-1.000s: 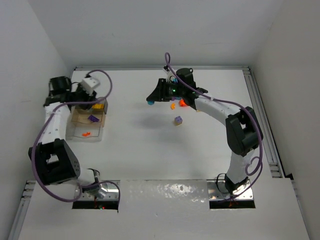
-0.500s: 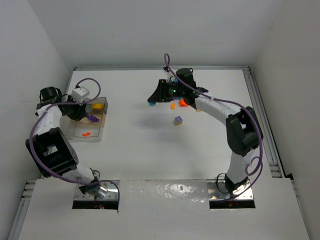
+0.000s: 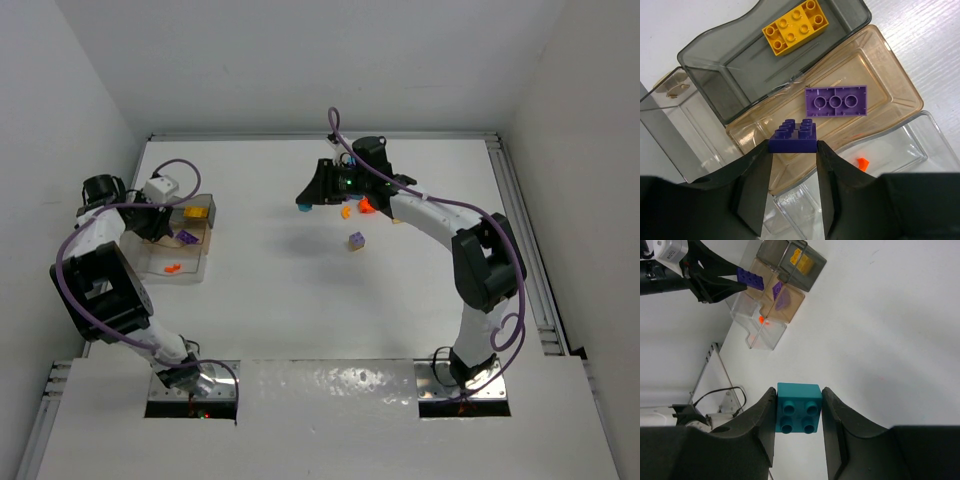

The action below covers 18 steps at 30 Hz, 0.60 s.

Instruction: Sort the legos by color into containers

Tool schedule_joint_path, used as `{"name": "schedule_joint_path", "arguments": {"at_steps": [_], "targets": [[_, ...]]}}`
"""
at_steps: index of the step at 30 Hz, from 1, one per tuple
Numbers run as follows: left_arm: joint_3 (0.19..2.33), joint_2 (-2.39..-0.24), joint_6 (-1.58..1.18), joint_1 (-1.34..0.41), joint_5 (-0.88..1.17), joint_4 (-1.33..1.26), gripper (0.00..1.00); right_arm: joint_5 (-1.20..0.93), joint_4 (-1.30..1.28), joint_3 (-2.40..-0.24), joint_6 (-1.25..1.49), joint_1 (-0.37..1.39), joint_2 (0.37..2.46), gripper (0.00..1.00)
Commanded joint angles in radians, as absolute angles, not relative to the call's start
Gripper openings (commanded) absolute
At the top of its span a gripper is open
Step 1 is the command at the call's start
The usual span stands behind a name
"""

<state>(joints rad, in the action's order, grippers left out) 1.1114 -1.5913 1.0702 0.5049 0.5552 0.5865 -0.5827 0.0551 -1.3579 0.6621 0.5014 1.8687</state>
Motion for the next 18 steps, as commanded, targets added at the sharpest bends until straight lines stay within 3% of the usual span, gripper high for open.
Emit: {"name": "schedule_joint_path", "arguments": {"at_steps": [1,10,18], "targets": [[1.103,-1.601,1.083,0.514,0.549,0.546,0.39,-0.577,0.074,-1.367,0.647,0.508,1.822,0.00],[1.106,-1.592,1.123,0.514,0.521,0.563,0.51,-0.577,0.075,-1.368,0.644,0.506,1.824,0.00],[1.183,-1.554,1.194,0.494,0.733,0.696,0.51,-0.565,0.058,-1.382,0.629,0.511,1.833,0.00]]}}
